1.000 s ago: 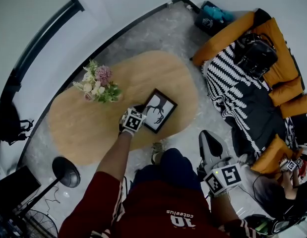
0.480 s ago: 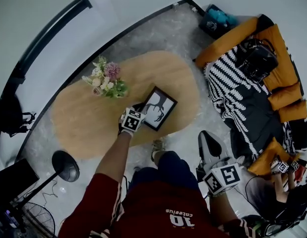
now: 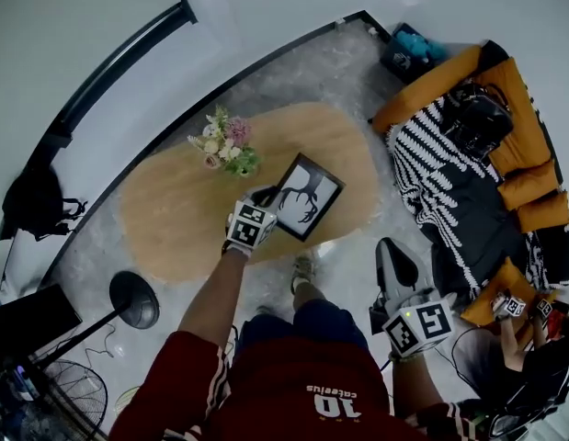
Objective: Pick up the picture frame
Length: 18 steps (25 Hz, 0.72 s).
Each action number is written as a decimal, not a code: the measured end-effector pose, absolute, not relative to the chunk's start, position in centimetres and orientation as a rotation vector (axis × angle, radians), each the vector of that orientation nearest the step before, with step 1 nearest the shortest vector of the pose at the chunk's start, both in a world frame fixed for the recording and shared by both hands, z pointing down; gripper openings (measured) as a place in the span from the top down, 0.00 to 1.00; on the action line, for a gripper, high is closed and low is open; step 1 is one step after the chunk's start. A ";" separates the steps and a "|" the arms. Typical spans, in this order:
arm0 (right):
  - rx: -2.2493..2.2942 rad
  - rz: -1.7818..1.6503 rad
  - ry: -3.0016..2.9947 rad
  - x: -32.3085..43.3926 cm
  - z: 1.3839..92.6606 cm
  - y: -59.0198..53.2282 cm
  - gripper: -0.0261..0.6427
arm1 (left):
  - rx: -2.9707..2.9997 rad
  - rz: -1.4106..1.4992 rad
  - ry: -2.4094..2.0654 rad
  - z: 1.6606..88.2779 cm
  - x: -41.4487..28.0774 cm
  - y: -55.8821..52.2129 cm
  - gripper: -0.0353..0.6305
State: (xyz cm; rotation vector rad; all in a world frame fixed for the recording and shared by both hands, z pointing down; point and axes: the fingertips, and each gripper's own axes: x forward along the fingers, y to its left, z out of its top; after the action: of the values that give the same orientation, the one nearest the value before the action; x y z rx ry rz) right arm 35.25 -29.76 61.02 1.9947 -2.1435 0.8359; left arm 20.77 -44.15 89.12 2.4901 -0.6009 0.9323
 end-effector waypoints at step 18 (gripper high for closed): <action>1.924 0.595 -2.341 26.1 50.0 -24.7 0.97 | 2.592 0.475 -0.870 65.5 9.5 -38.9 0.84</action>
State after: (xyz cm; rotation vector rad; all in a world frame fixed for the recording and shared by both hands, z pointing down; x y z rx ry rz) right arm 26.11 -24.66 49.99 1.9245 -2.3407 0.5952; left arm 9.51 -38.88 65.54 2.5916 -0.8702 0.4748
